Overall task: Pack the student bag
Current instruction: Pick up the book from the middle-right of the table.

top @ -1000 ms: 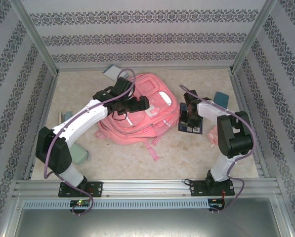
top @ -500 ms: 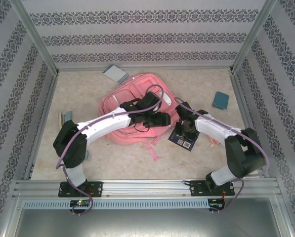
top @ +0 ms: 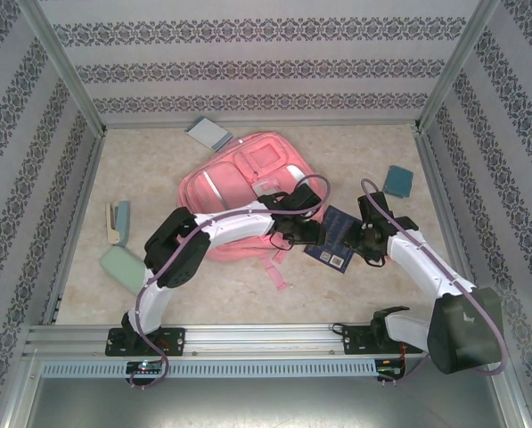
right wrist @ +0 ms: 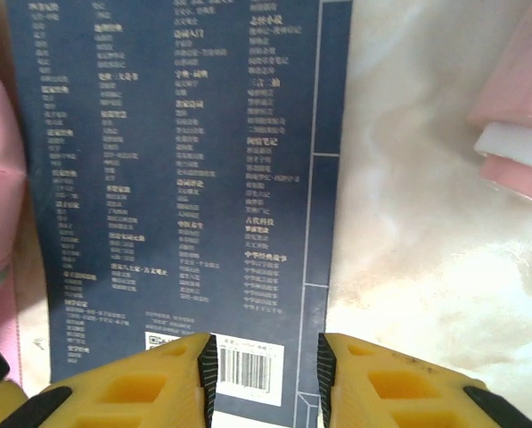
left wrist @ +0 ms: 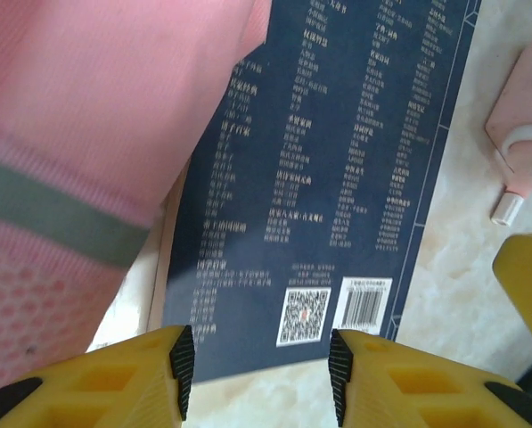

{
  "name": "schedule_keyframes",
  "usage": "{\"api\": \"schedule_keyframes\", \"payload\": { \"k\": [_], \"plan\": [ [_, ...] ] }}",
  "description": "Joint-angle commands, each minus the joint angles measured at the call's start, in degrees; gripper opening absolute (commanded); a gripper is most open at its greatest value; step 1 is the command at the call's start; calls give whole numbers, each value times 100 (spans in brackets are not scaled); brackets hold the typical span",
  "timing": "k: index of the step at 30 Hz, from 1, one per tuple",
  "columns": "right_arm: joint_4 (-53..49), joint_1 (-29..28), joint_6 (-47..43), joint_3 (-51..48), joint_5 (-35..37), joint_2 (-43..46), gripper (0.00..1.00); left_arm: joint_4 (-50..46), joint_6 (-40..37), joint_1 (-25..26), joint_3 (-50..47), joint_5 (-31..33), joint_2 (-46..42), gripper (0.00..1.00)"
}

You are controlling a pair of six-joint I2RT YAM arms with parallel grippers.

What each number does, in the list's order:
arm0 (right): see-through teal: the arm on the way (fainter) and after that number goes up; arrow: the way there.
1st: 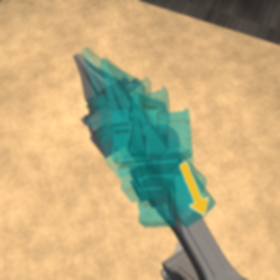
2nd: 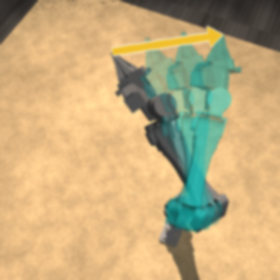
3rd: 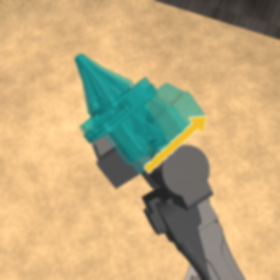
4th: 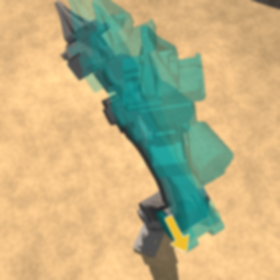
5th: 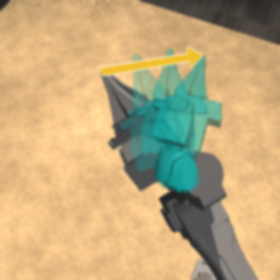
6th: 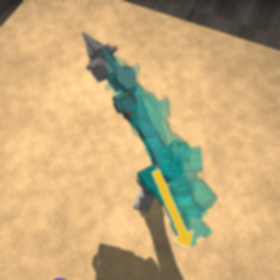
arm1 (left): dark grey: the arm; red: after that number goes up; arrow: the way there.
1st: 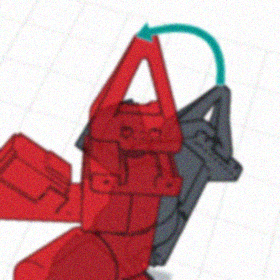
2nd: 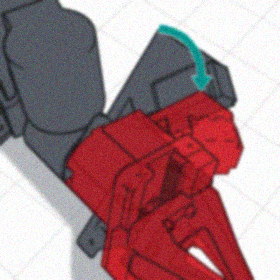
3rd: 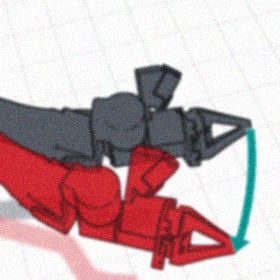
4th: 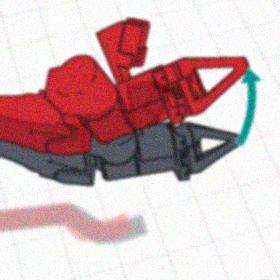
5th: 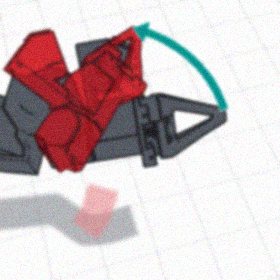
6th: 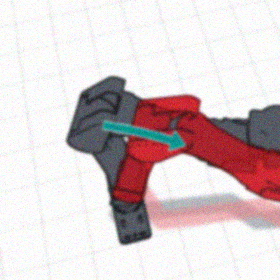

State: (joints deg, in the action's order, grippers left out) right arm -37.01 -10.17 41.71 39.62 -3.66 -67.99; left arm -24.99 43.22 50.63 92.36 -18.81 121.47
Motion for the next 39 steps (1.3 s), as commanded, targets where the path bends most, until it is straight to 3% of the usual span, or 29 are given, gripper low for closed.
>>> {"api": "schedule_keyframes", "payload": {
  "k": [1,12,18,23,30,39],
  "plan": [
    [174,58,167,-226,-133,-51,37,-410,-442,74,416,234,316,46],
    [823,42,690,-711,-18,-416,41,-796,-719,78,819,595,864,42],
    [1150,1,658,-581,-167,-899,41,-771,-625,78,766,426,1027,32],
    [1101,-29,504,-389,-234,-1127,39,-775,-570,82,729,326,1058,30],
    [2219,19,414,-697,-1713,-636,37,-823,-646,77,863,94,1111,28],
    [2584,210,437,-956,-2475,516,36,-801,-722,78,964,-140,1116,27]
  ]
}}
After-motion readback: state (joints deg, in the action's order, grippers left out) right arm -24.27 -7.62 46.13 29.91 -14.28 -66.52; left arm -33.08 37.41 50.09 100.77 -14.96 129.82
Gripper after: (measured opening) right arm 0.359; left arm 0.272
